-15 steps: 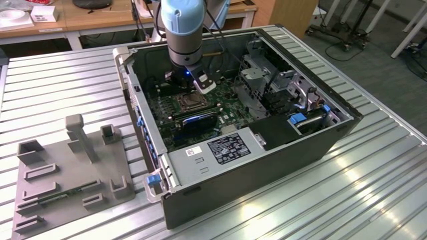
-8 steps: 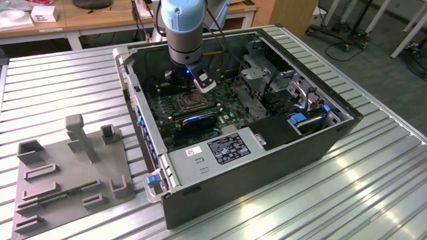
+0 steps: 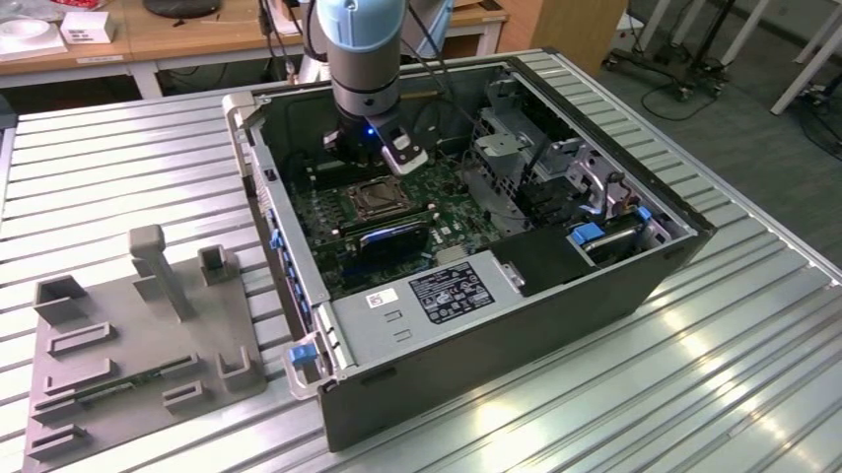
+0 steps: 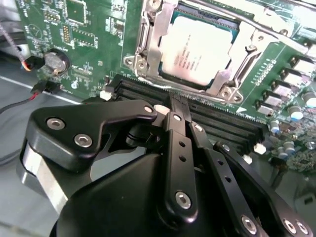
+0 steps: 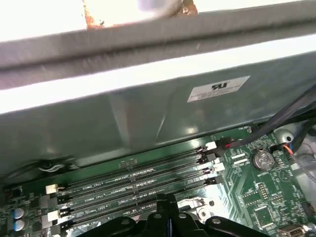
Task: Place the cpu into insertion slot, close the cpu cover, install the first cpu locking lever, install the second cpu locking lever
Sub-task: 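Install the first cpu locking lever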
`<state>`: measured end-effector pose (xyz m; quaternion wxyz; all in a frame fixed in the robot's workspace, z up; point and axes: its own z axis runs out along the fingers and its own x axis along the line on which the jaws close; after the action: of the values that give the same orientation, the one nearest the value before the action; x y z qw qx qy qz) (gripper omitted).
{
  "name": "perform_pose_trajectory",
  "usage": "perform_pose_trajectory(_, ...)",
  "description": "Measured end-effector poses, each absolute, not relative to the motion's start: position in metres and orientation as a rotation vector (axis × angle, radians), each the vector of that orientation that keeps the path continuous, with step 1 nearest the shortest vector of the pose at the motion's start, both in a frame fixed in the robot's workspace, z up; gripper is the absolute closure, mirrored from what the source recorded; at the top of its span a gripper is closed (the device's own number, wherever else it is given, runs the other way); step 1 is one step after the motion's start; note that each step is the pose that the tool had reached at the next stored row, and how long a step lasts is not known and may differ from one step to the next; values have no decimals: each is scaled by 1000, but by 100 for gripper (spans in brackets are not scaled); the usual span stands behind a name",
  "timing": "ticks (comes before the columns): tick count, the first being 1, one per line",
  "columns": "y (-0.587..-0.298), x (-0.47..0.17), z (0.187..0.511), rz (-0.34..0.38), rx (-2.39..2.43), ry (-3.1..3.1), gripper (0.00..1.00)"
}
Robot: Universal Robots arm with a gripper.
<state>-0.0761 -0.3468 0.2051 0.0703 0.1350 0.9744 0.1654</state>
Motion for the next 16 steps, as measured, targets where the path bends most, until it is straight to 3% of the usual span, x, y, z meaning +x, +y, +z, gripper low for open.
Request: perform_pose_trajectory(16,-347,-76,214,450,416,2969,89)
